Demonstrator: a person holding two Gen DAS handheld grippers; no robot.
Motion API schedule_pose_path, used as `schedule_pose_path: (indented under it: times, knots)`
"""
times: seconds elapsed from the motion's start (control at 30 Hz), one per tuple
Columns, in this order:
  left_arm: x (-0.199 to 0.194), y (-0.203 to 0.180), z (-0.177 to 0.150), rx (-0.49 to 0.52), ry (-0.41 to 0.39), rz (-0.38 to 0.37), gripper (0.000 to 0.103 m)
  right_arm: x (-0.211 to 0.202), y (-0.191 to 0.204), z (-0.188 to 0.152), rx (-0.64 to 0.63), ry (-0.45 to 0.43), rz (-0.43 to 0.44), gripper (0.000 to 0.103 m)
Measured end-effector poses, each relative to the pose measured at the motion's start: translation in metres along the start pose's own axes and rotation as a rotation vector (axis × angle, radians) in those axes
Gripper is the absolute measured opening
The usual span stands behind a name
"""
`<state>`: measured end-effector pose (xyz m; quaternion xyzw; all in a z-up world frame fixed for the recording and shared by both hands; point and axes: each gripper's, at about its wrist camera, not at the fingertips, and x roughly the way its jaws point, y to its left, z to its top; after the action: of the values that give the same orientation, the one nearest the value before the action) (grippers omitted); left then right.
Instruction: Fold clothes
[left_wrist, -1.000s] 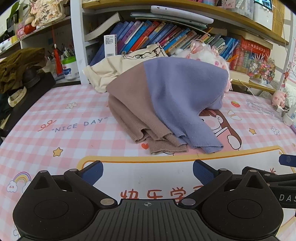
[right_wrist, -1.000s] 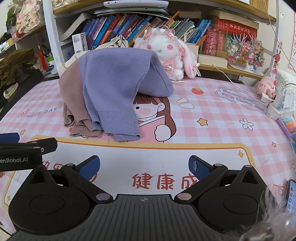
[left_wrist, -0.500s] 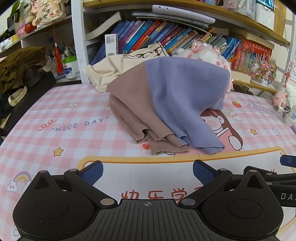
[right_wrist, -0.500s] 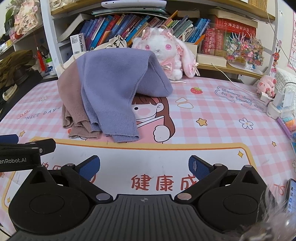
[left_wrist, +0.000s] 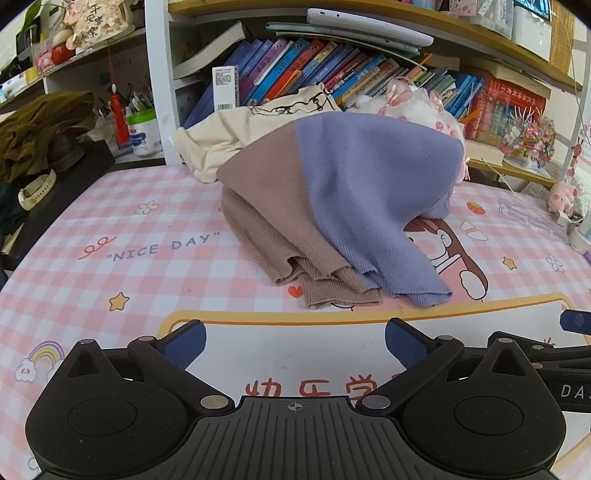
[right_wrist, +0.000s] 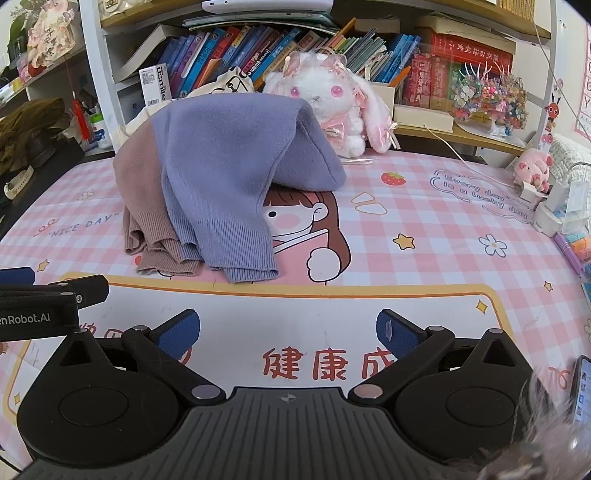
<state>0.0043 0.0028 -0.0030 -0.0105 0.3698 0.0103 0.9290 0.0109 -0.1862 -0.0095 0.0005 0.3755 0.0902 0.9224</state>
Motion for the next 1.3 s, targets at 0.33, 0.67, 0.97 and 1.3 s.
schedule_pose_path:
  times: [0.33,0.67,0.97,1.3]
  knots:
    - [-0.0003,-0.0004,0.0006,0.002,0.006,0.002,0.103,-0.0001,0.0007,0.0005,-0.009,0.004,0.002,0.103]
    - [-0.0001,-0.0001,0.0004,0.003,0.012,0.002,0.103,-0.0003,0.0014,0.0008,-0.010,0.006,0.001,0.103]
    - [0.0012,0.0005,0.0012,0.001,0.017,0.007,0.103,0.0000,0.0013,0.0010,-0.008,0.010,0.000,0.103]
    - [0.0018,0.0016,0.0002,-0.002,0.022,0.014,0.103,0.0017,0.0011,0.0005,-0.006,0.016,-0.003,0.103]
